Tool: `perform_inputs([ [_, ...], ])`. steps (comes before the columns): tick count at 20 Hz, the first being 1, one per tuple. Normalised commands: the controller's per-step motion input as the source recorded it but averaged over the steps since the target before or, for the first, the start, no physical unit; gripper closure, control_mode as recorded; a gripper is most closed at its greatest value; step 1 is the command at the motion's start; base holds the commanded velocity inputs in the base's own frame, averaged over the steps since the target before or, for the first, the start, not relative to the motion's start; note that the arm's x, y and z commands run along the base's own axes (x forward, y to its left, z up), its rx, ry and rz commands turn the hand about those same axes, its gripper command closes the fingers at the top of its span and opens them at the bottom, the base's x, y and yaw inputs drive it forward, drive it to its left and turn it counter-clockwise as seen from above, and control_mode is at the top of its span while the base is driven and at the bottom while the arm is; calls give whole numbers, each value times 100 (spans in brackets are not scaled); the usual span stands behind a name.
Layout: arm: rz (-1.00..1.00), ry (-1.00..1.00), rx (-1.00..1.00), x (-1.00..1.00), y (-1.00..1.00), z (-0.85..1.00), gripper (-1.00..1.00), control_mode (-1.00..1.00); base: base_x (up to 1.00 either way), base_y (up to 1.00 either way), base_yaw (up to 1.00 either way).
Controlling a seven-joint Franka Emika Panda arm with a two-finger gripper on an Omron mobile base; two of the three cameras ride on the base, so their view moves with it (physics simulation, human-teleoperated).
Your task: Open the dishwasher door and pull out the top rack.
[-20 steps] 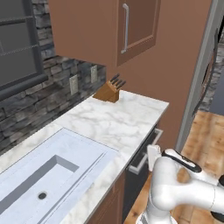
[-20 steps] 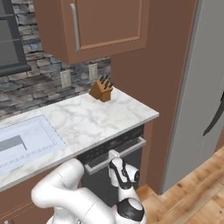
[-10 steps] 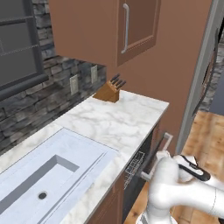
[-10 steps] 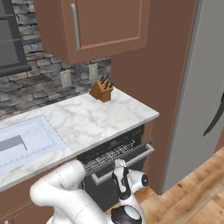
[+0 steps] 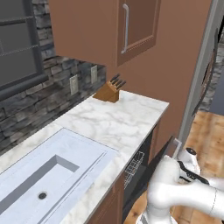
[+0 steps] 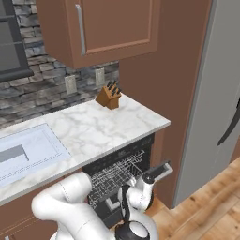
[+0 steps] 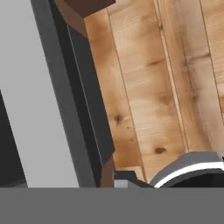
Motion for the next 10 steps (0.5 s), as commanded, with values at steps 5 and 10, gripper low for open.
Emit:
perform_inputs([
  [5,0,57,-45,-45,-100,-100,100,-100,0,0,0],
  [10,0,56,-39,-38,-100,-100,100,-100,0,0,0],
])
